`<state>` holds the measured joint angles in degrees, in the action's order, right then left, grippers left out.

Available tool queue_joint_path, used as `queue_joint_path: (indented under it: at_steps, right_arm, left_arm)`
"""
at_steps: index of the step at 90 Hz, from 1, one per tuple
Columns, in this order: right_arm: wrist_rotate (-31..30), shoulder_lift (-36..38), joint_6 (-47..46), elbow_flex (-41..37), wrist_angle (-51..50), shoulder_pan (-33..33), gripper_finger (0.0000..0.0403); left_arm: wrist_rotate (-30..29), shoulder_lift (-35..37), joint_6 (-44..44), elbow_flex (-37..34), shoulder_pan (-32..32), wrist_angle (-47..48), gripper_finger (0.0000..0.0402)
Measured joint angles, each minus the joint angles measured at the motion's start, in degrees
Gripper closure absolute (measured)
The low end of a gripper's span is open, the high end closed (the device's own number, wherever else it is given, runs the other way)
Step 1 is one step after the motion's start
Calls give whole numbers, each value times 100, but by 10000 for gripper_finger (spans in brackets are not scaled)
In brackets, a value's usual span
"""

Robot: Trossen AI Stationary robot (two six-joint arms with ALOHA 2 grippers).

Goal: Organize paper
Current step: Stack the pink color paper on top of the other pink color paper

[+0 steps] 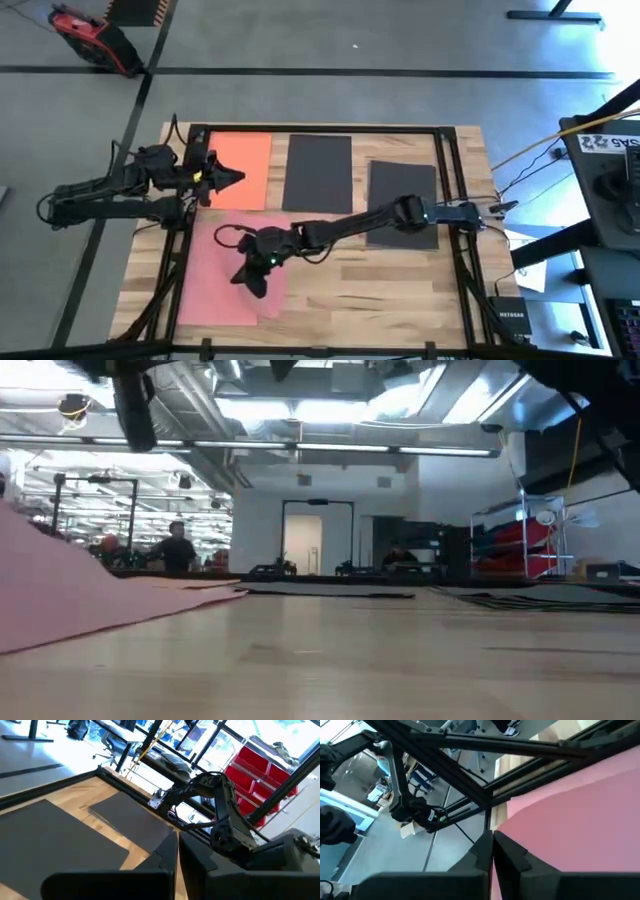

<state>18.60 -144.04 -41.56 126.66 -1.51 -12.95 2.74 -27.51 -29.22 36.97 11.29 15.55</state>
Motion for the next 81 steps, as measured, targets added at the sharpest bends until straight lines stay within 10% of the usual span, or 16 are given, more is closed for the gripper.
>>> queue_joint_path:
  at_steps: [60,81]
  right_arm:
    - [348,-62,40,19,172,-11,280]
    - [522,272,1387,19,-1997,-22,381]
  left_arm:
    - [-4,0,118,0,129,77,402]
    - [-4,-1,62,0,125,404,402]
